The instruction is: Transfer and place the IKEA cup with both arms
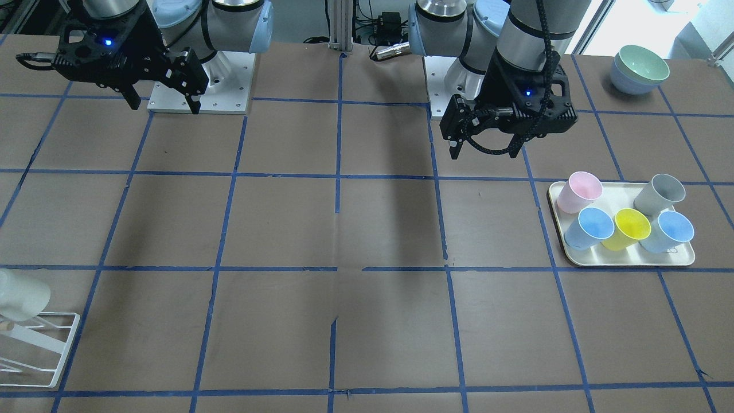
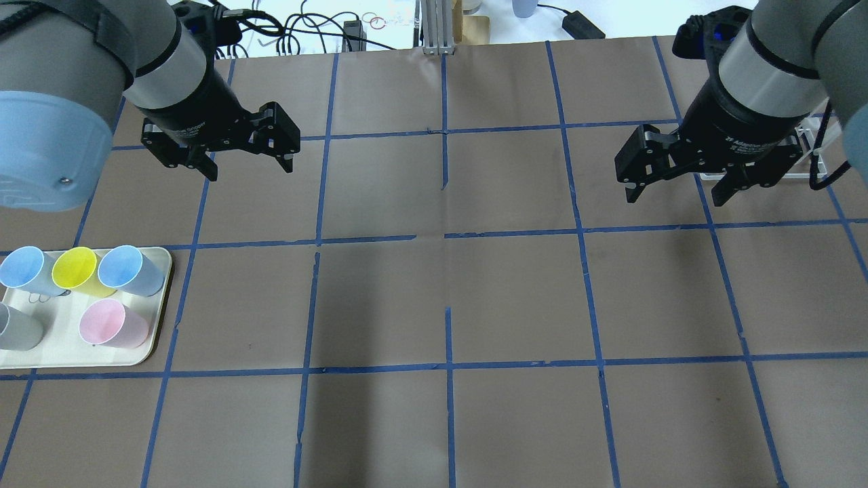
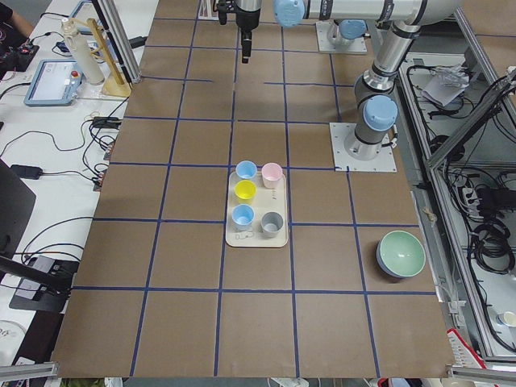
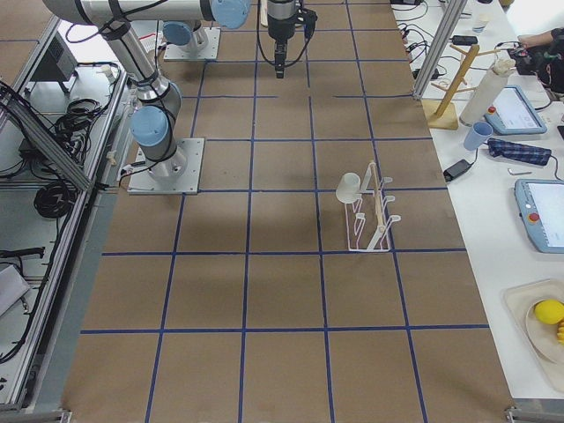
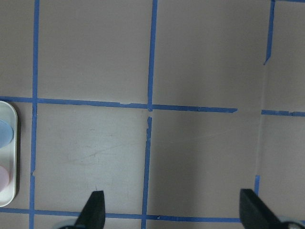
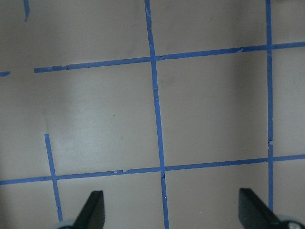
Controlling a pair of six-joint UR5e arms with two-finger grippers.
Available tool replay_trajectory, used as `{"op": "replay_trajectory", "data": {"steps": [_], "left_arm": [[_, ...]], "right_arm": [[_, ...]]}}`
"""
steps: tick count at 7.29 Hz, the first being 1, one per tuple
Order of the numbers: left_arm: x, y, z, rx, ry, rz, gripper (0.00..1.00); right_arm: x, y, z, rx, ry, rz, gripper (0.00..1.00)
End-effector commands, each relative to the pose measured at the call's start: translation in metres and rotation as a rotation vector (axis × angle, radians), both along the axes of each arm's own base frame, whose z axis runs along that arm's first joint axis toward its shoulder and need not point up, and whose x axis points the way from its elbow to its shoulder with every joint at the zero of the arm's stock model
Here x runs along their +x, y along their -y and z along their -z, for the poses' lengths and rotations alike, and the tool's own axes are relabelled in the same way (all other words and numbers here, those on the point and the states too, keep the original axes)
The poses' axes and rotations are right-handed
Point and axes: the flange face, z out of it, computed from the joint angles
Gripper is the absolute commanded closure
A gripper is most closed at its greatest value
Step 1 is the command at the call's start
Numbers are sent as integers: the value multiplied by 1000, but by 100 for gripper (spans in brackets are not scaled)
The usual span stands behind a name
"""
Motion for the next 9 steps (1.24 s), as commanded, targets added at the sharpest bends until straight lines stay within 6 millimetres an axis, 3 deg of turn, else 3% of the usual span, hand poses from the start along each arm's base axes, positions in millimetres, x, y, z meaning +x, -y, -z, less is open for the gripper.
{"op": "replay_trajectory", "data": {"steps": [1, 9], "left_arm": [[1, 0, 1, 3, 2, 1, 0], [1, -1, 0, 0, 2, 1, 0]], "right_arm": [[-1, 0, 0, 0, -7, 1, 0], [-3, 0, 3, 16, -14, 24, 0]]}}
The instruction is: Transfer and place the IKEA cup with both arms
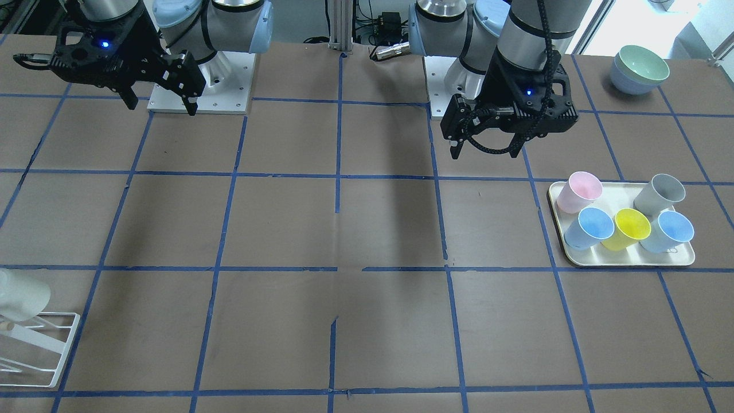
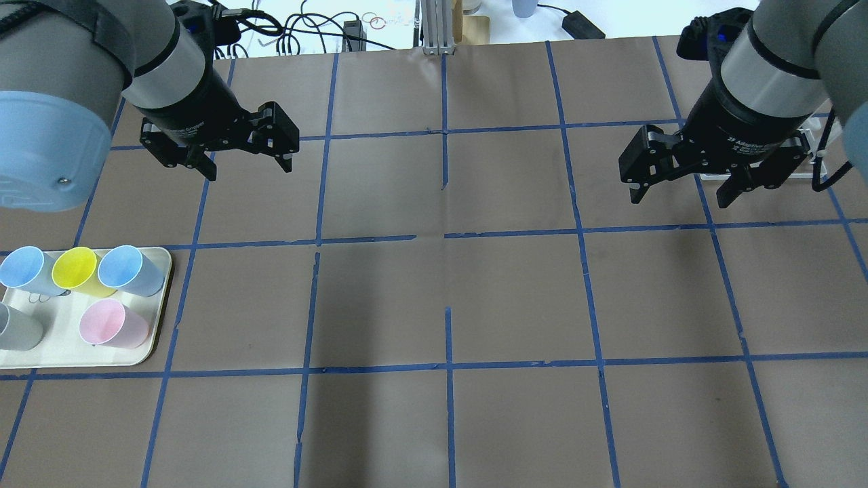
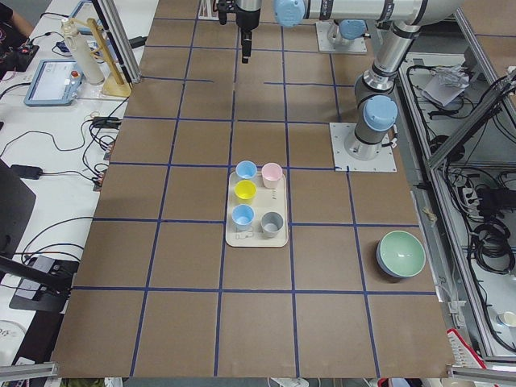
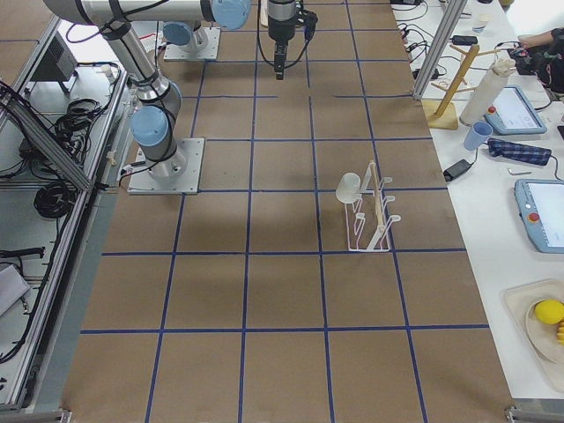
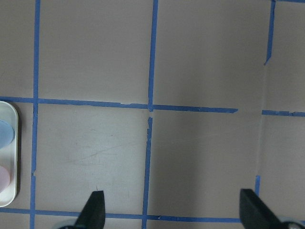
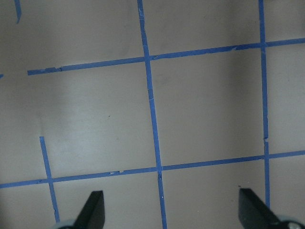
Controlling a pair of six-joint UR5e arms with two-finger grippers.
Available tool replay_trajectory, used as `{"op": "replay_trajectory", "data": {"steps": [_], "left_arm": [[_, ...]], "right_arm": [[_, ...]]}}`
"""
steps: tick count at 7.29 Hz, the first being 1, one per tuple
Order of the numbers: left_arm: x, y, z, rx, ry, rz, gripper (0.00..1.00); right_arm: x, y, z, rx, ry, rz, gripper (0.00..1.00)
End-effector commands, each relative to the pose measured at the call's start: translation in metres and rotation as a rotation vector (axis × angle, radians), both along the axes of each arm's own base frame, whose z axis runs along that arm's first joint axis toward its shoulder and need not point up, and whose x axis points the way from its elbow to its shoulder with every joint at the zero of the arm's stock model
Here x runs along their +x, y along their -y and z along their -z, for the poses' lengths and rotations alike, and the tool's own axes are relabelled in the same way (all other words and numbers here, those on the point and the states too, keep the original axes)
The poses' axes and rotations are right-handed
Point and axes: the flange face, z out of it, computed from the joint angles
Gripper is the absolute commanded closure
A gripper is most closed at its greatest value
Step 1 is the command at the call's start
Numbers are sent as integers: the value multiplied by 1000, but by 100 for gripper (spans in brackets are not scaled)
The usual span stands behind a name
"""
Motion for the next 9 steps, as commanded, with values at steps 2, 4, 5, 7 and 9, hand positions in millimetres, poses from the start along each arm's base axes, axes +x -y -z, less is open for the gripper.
{"op": "replay_trajectory", "data": {"steps": [2, 4, 5, 7, 9], "left_arm": [[0, 0, 0, 0, 1, 0, 0], [0, 0, 1, 1, 1, 0, 0], [0, 0, 1, 1, 1, 0, 0], [0, 0, 1, 1, 1, 0, 0], [0, 0, 1, 1, 1, 0, 0]], "right_arm": [[0, 0, 2, 6, 0, -3, 0], [-2, 7, 5, 2, 0, -6, 0], [-25, 24, 14, -1, -48, 21, 0], [-82, 65, 28, -45, -71, -10, 0], [-147, 86, 50, -32, -62, -55, 0]]}}
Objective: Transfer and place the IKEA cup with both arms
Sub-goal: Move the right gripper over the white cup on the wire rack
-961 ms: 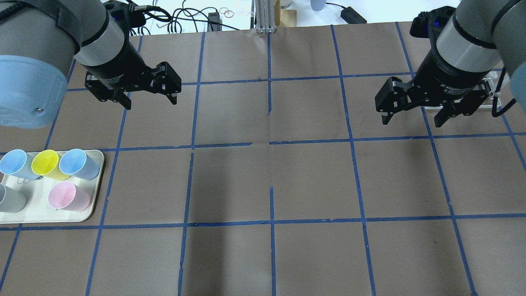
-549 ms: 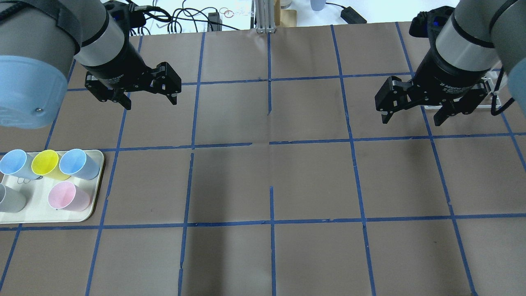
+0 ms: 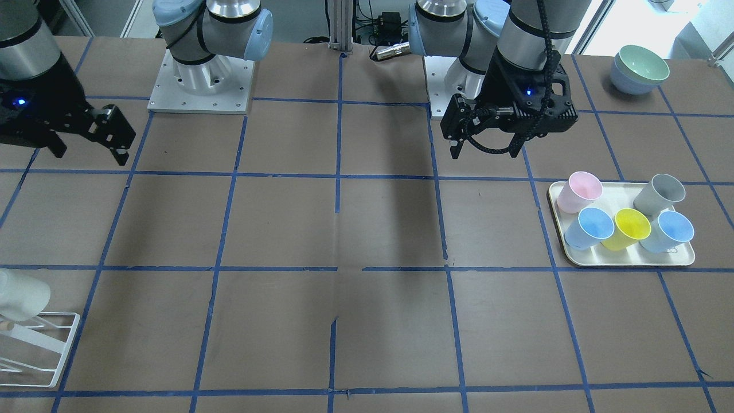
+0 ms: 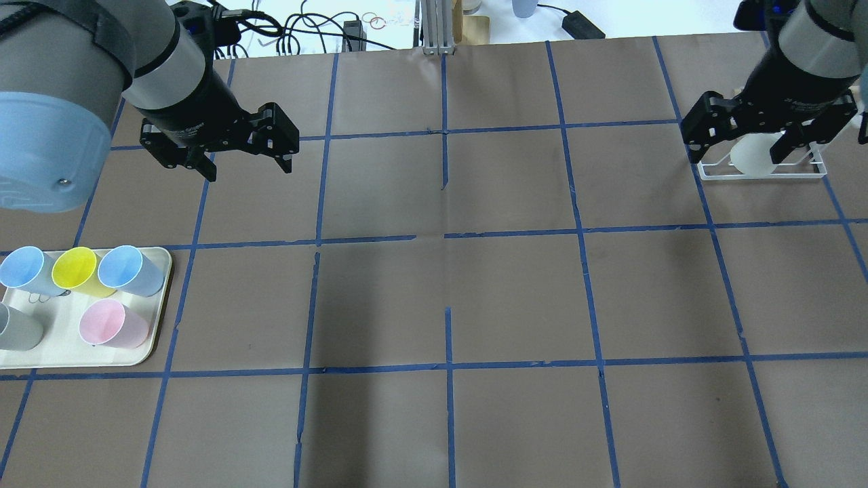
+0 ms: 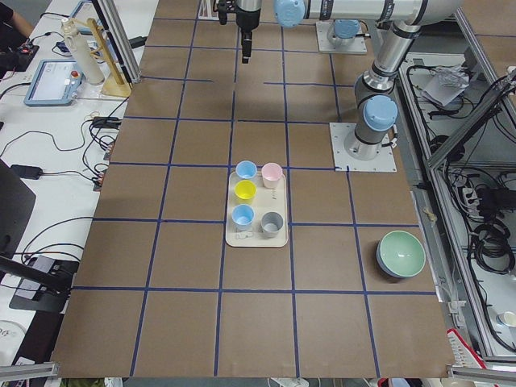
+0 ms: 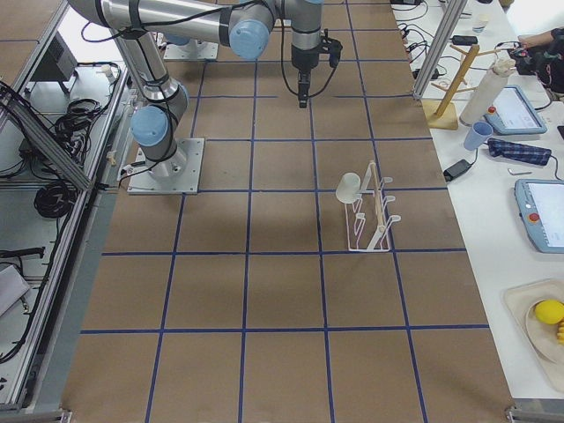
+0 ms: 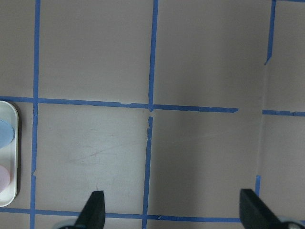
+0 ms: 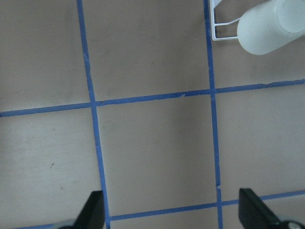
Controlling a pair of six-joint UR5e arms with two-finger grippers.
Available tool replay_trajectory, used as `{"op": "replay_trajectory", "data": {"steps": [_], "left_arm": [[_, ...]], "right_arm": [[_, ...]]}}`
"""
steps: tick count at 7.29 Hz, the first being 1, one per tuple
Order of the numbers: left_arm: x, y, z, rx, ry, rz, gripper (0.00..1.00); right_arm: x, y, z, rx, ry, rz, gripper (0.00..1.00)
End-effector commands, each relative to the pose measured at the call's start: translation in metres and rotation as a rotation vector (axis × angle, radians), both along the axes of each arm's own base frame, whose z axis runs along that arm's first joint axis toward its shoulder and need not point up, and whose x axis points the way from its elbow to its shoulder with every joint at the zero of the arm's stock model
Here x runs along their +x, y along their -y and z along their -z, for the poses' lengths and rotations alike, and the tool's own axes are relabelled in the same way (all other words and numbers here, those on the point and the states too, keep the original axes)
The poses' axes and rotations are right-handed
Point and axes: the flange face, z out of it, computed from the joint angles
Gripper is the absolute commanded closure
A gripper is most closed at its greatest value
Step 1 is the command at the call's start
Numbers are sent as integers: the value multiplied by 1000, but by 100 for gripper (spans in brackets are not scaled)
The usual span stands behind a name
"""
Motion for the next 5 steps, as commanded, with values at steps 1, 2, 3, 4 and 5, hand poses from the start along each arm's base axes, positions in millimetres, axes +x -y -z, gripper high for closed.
{"op": "replay_trajectory", "data": {"steps": [1, 2, 3, 4, 5], "left_arm": [[0, 0, 0, -1, 0, 0, 0], [0, 0, 0, -1, 0, 0, 0], [0, 0, 0, -1, 0, 0, 0], [0, 0, 0, -1, 0, 0, 0], [0, 0, 0, -1, 0, 0, 0]], "right_arm": [[-66, 29, 25, -29, -22, -101, 0], [-82, 39, 36, -38, -31, -130, 0], [-95, 45, 45, -36, -30, -126, 0], [-112, 55, 61, -41, -38, -145, 0], [-119, 65, 69, -64, -51, -148, 0]]}}
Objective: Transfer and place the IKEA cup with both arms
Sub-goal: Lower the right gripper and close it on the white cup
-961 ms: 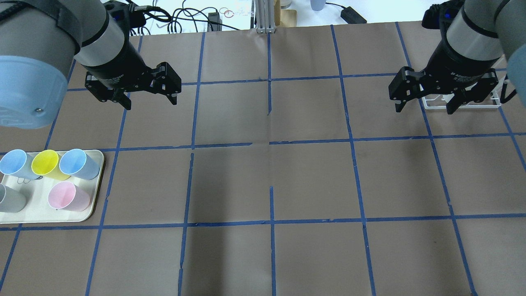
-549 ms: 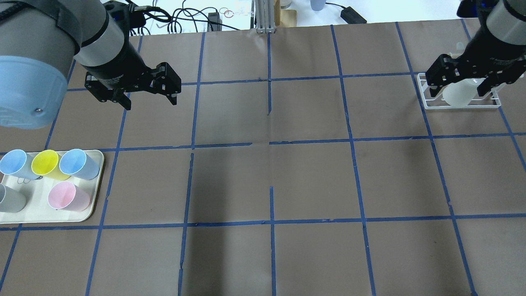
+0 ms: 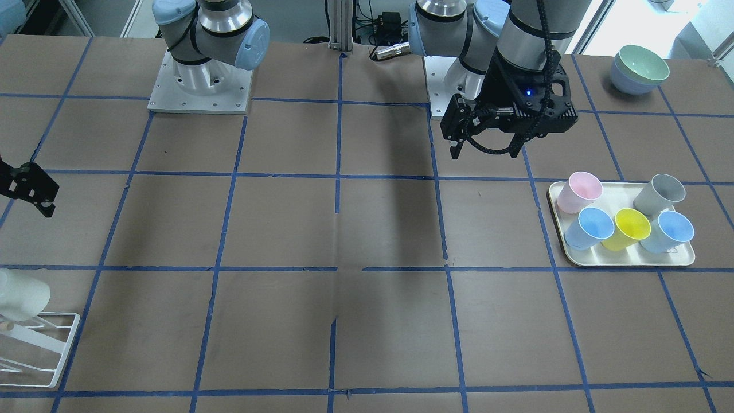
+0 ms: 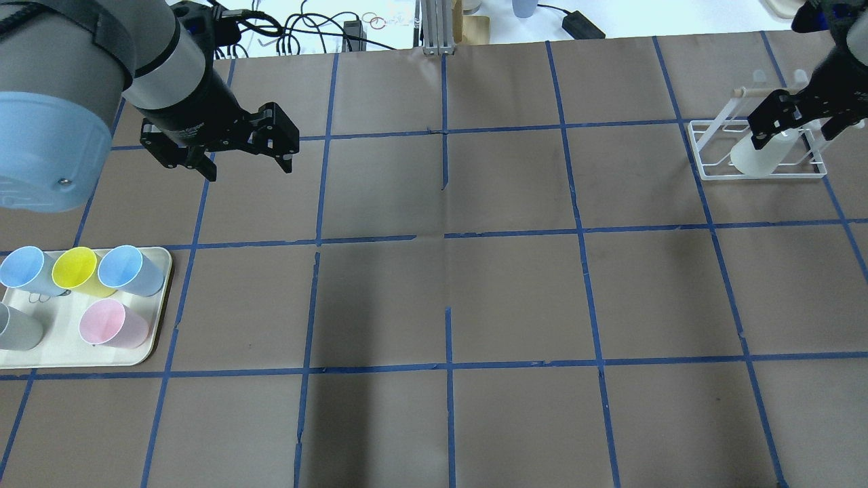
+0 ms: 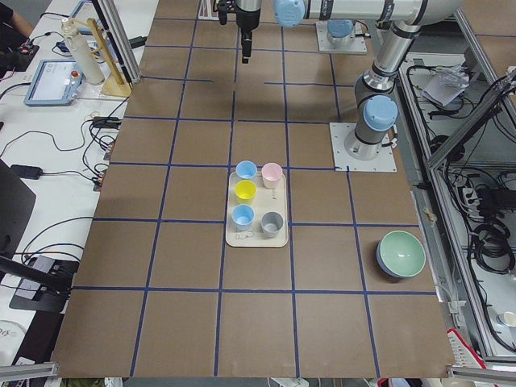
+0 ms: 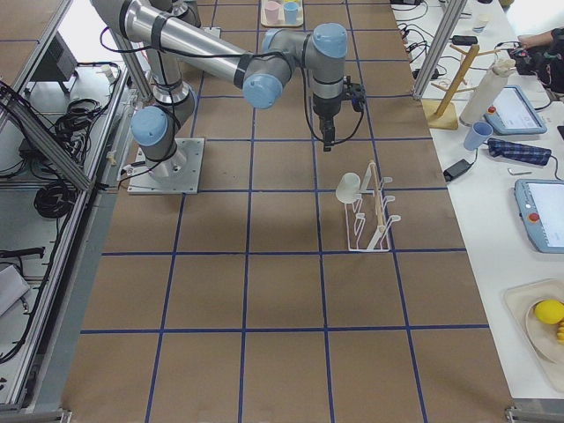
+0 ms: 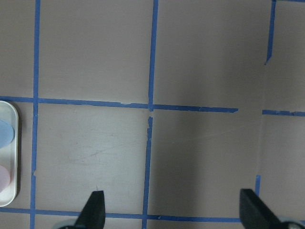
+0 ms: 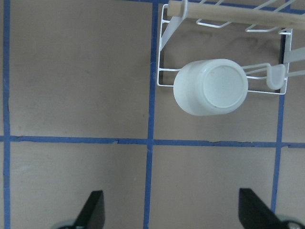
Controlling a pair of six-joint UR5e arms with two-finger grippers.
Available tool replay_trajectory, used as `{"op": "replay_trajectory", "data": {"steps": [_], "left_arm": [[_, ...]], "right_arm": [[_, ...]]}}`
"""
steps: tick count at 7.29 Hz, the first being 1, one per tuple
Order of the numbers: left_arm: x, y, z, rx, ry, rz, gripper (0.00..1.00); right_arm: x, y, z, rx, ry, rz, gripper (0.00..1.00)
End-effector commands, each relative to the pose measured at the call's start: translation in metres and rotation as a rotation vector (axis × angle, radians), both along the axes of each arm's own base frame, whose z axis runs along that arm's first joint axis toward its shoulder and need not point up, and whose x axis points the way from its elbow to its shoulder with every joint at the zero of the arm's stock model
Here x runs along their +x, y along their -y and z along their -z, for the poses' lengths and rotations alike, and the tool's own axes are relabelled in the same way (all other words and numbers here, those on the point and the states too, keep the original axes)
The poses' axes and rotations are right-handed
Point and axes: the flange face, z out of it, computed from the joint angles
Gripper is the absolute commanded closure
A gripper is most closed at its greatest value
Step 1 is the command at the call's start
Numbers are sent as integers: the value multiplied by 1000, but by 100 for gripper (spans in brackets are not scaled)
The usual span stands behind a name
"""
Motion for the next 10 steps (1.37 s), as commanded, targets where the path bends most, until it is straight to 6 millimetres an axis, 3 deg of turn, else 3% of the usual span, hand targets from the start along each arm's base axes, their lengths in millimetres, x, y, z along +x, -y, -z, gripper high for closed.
{"op": "replay_trajectory", "data": {"steps": [1, 5, 10], "left_arm": [[0, 0, 0, 0, 0, 0, 0], [0, 0, 0, 0, 0, 0, 0], [0, 0, 0, 0, 0, 0, 0]], "right_arm": [[-17, 20, 18, -49, -30, -48, 0], [-40, 51, 74, -62, -48, -92, 0], [-47, 66, 94, -42, -37, -92, 0]]}}
